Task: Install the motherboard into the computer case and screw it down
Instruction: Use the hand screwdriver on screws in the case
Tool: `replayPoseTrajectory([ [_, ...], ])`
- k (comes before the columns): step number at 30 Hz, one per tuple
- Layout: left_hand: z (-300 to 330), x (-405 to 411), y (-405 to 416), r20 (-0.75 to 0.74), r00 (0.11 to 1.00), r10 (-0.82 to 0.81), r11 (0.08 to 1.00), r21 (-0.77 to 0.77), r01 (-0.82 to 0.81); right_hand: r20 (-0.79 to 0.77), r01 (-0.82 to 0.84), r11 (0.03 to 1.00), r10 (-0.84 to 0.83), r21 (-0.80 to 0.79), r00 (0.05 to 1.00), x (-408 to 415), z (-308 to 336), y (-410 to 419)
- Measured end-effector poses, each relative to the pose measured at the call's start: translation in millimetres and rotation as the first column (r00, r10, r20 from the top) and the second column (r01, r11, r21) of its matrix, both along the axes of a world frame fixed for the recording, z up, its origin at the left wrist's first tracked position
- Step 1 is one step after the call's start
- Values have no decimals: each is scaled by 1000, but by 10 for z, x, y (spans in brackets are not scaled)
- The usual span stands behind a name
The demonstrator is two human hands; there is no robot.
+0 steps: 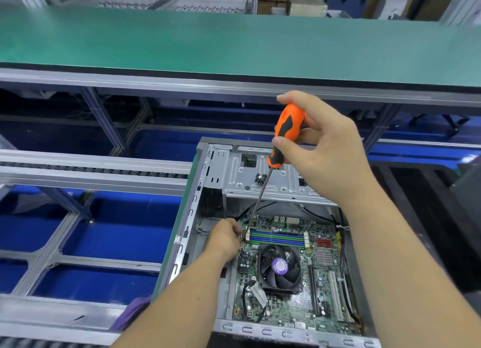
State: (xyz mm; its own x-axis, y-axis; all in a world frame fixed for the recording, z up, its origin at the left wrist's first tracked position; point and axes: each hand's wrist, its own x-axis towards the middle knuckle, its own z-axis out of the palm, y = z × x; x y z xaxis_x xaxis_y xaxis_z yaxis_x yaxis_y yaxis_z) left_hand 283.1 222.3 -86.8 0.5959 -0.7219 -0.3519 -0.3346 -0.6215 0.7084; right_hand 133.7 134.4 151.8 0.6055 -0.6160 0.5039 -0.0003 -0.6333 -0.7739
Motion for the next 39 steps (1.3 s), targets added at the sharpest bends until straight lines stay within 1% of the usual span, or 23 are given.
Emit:
replayPoseTrajectory([
  [1, 5, -6, 4, -17, 1000, 6, 1000, 7, -6, 6, 5, 1000, -5, -4, 1000, -9, 7, 8],
  [5, -3, -7, -12, -40, 998, -55, 998, 34, 56, 17, 24, 1000, -24, -9, 1000, -43, 40, 23],
  [12, 20, -17, -39, -49, 997, -61, 998, -8, 60, 19, 43, 999, -43, -1, 999, -53, 48, 52],
  [19, 23, -12, -49, -1, 998, -68, 998, -14, 67, 10, 49, 999, -49, 0, 999, -29, 38, 58],
  [25, 19, -1, -57, -14, 999, -37, 999, 21, 38, 17, 56, 998, -56, -1, 998, -39, 50, 46],
  [30, 50, -5, -68, 16, 996, -84, 995, 47, 84, 29, 54, 998, -54, 20, 998, -44, 34, 32],
  [36, 95, -20, -40, 91, 989, -120, 993, 26, 118, 24, 66, 998, -67, 12, 997, -48, 18, 26],
  [39, 116, -17, -39, 80, 990, -114, 993, 17, 113, 34, 64, 998, -64, 11, 997, -45, 20, 35],
])
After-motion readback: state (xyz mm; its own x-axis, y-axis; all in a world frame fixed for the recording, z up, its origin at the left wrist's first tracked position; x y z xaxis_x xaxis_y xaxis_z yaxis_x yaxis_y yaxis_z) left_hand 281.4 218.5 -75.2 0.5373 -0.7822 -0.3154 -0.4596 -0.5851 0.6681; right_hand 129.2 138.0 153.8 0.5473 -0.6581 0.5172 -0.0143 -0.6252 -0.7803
